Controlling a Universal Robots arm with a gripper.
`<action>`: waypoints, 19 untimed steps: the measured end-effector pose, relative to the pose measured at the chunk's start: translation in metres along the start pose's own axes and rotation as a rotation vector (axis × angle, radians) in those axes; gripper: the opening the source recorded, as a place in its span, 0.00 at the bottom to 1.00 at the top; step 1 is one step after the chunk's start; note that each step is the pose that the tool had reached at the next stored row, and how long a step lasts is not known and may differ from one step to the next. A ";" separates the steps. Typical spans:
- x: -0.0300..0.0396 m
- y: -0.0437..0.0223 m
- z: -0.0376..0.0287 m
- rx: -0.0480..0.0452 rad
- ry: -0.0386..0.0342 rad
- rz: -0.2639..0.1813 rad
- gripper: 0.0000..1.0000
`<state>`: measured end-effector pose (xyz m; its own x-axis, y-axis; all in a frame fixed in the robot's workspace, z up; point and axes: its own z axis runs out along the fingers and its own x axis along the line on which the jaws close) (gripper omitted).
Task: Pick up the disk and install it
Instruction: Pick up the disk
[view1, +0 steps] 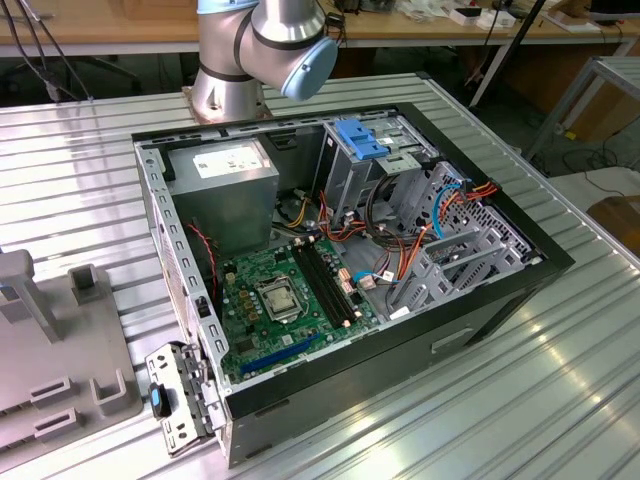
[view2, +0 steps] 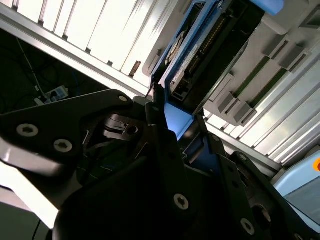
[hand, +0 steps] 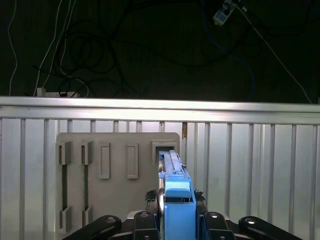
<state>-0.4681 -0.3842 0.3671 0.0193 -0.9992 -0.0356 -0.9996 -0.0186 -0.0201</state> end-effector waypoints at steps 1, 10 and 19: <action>0.0000 0.0000 0.0000 0.0000 0.0000 0.000 0.37; -0.0002 -0.0001 -0.0068 0.0001 0.0000 0.000 0.37; -0.0003 -0.0002 -0.0076 0.0000 0.0000 0.000 0.37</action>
<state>-0.4680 -0.3842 0.3748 0.0193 -0.9992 -0.0355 -0.9996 -0.0186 -0.0201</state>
